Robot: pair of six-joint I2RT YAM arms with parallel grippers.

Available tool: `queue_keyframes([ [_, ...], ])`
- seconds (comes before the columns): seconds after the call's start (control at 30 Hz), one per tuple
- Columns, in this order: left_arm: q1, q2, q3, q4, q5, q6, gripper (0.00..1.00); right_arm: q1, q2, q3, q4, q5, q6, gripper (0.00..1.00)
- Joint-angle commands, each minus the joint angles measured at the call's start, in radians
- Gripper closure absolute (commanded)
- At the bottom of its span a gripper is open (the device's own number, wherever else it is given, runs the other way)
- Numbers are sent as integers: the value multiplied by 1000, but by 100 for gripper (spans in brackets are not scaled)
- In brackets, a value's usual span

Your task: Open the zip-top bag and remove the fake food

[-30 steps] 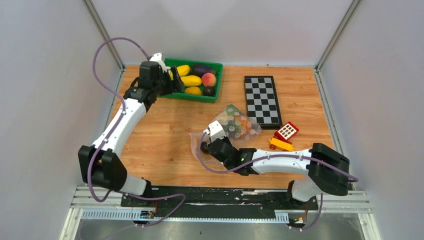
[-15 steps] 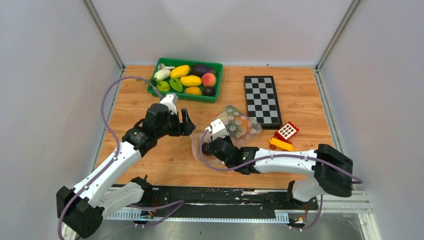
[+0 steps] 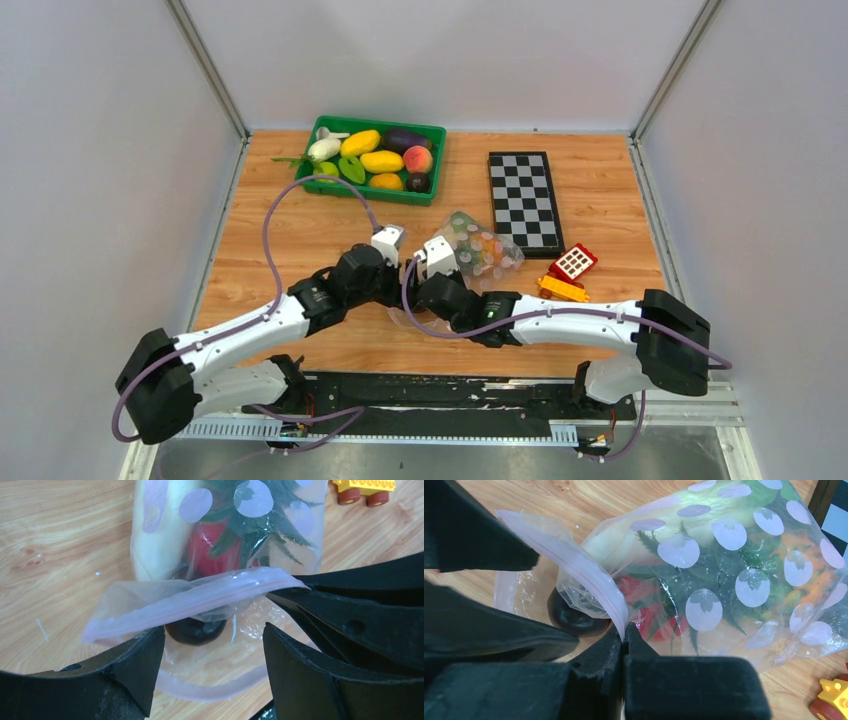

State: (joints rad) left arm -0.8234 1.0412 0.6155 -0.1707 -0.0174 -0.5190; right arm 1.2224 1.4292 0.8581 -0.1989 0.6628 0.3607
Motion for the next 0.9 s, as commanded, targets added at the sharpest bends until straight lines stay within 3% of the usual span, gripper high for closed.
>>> queue_keyframes([
  [0.0, -21, 74, -30, 206, -64, 59, 21, -3, -38, 43, 0, -18, 39, 100],
  [0.5, -26, 349, -72, 361, -49, 3, 22, -3, -12, 45, 10, -41, 58, 100],
  [0.6, -26, 367, -69, 342, -49, -10, 32, -3, -7, 41, 10, -39, 59, 100],
  [0.77, -26, 300, -45, 229, -48, -17, 62, -4, -5, 29, 13, -21, 60, 100],
  [0.87, -27, 208, -22, 113, -57, -15, 68, -3, -1, 19, 16, -11, 60, 100],
])
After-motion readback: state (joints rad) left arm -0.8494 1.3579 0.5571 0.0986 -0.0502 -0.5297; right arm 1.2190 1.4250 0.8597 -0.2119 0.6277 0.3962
